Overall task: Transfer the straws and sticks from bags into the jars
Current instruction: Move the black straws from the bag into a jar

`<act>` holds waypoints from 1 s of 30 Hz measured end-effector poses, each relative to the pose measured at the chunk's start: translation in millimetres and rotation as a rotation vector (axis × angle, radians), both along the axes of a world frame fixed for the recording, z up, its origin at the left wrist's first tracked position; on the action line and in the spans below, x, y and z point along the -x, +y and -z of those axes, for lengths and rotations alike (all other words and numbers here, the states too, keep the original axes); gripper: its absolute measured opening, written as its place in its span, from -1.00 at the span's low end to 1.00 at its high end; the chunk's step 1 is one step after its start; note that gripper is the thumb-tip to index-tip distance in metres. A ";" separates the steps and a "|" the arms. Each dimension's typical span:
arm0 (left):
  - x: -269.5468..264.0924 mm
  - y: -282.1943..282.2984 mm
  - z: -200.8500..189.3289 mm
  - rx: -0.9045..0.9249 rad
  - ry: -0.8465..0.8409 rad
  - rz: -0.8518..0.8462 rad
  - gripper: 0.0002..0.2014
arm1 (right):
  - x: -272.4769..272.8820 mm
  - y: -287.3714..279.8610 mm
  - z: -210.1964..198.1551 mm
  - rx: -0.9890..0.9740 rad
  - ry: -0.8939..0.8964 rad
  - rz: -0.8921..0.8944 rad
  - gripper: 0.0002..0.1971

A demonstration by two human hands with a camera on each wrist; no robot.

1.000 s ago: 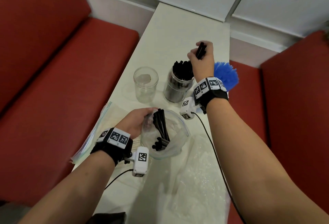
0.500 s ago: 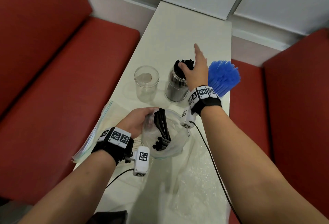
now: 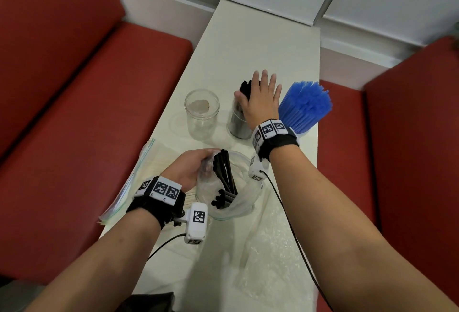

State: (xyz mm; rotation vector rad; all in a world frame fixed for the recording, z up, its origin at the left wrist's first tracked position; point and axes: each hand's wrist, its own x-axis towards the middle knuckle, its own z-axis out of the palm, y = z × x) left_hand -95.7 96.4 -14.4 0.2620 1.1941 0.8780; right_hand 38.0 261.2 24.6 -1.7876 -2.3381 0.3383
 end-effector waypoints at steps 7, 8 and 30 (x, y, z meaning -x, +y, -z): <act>2.0 -4.7 0.4 -0.014 0.030 -0.024 -0.63 | -12.2 -47.3 -18.5 0.159 0.810 0.043 -0.71; 0.6 -5.5 1.3 -0.019 0.026 -0.023 -0.64 | -14.1 -57.1 -15.4 0.316 0.834 0.006 -0.73; -16.5 -25.4 -6.2 -0.179 0.075 0.012 -0.84 | -46.1 -161.9 48.1 0.564 0.540 -0.142 -0.77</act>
